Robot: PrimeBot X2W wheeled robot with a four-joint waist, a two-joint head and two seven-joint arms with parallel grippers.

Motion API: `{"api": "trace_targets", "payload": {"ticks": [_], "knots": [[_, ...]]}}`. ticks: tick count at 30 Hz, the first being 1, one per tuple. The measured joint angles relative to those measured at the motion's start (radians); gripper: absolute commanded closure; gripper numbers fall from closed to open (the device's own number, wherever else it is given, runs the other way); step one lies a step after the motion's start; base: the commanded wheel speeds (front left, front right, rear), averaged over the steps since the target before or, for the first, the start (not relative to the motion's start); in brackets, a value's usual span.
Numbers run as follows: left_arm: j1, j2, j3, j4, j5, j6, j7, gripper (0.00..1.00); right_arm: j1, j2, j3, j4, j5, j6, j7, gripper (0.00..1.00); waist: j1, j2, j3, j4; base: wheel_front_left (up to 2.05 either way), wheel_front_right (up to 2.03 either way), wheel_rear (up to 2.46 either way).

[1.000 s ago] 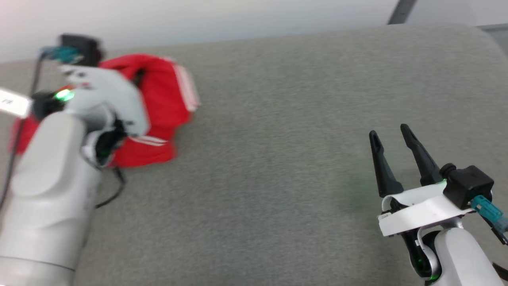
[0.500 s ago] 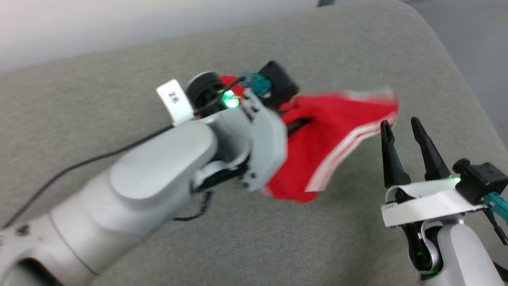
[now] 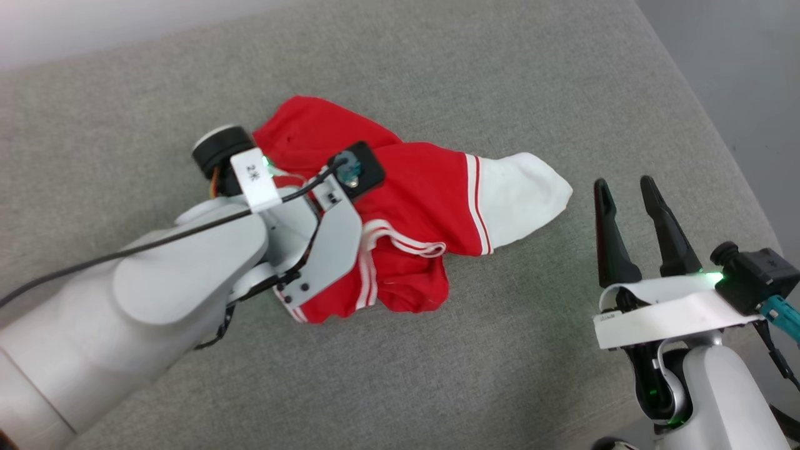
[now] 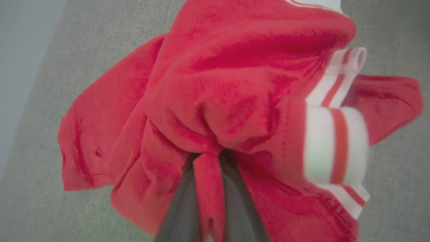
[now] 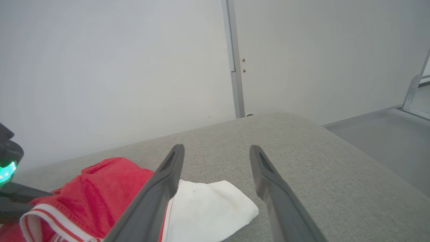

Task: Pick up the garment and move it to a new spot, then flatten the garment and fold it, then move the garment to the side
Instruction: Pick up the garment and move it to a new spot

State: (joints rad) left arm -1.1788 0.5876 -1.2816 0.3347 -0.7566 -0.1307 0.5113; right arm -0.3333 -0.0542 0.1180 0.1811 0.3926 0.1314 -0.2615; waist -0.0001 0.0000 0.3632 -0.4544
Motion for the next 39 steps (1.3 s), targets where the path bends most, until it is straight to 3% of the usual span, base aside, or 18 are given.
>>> {"api": "trace_targets", "payload": {"ticks": [16, 19, 20, 21, 31, 39], "knots": [[0.038, -0.002, 0.032, 0.075, -0.046, -0.001, 0.058, 1.0, -0.04, 0.001, 0.028, -0.002, 0.049, 0.0, 0.0, 0.0, 0.0001, 0.0, 0.086, -0.046, 0.0, 0.0, 0.0], [0.038, -0.014, 0.028, 0.104, -0.068, -0.002, 0.004, 0.53, -0.037, 0.001, 0.032, 0.006, 0.035, 0.0, 0.0, 0.0, 0.0001, 0.0, 0.081, -0.041, 0.0, 0.0, 0.0], [0.038, -0.017, 0.024, 0.116, -0.073, -0.003, -0.023, 0.05, -0.035, 0.001, 0.034, 0.009, 0.028, 0.0, 0.0, 0.0, 0.0, 0.0, 0.076, -0.038, 0.0, 0.0, 0.0], [0.038, -0.021, 0.02, 0.128, -0.074, -0.003, -0.055, 0.0, -0.031, 0.002, 0.034, 0.012, 0.021, 0.0, 0.0, 0.0, 0.0001, 0.0, 0.071, -0.034, 0.0, 0.0, 0.0], [0.097, -0.049, 0.0, 0.159, -0.098, -0.001, -0.341, 0.0, 0.012, -0.022, 0.026, 0.036, -0.075, 0.0, 0.0, 0.0, 0.0001, 0.0, -0.034, 0.047, 0.0, 0.0, 0.0], [0.179, -0.05, 0.028, 0.159, -0.253, -0.001, -0.584, 0.0, 0.074, -0.079, 0.008, 0.055, -0.105, 0.0, 0.0, 0.0, 0.0001, 0.0, -0.137, 0.148, 0.0, 0.0, 0.0]]}}
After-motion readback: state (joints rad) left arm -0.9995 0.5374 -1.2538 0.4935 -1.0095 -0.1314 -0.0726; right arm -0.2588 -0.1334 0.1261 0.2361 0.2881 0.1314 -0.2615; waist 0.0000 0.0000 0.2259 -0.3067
